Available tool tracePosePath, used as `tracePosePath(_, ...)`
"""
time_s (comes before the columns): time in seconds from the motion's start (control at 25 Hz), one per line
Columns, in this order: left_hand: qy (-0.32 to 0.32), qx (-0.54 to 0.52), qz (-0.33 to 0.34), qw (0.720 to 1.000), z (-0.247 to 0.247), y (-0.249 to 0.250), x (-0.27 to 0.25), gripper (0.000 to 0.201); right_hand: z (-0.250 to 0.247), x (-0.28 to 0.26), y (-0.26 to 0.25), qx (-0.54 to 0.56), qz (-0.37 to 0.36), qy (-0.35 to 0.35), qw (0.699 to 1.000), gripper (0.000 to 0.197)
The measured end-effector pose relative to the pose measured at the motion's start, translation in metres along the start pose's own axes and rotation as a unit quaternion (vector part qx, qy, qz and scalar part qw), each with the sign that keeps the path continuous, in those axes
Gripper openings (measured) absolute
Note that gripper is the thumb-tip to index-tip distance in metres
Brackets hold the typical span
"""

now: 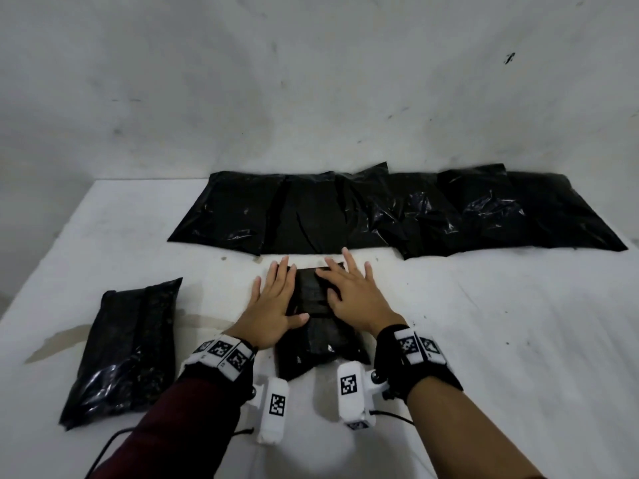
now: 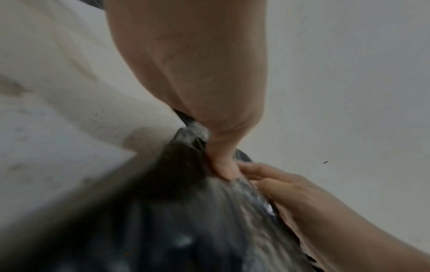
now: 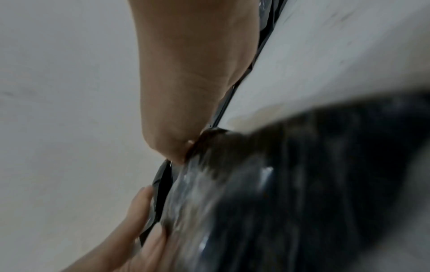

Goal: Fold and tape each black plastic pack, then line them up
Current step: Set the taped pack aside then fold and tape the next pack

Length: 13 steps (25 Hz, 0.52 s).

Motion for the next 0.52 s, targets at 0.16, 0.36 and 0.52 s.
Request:
tracePosePath(0.16, 0.171, 0.137, -0.059, 0.974, -0.010, 0.010, -0.010, 0.069, -0.002, -0.022, 0.002, -0.091, 0.127, 0.050, 0.986, 0.036)
tracePosePath(0.36, 0.186, -0.001, -0.152, 0.971, 0.025, 0.029, -0.024, 0.074, 0.025, -0.031, -0.028, 0.031, 0.167, 0.110, 0.979, 0.062)
tracePosePath(0.52, 0.188, -0.055, -0.104, 0.975, 0.036, 0.009, -0.019, 0.086, 0.040, -0.021, -0.028, 0.073, 0.120, 0.011, 0.990, 0.064)
Point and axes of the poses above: each hand's wrist, its own x-axis towards the middle knuckle, its own z-axis out of the palm, y = z × x, the point moved 1 cm from there along x, towards the middle knuckle, and after that the axes turned 4 degrees about -x, right-handed, at the moved point
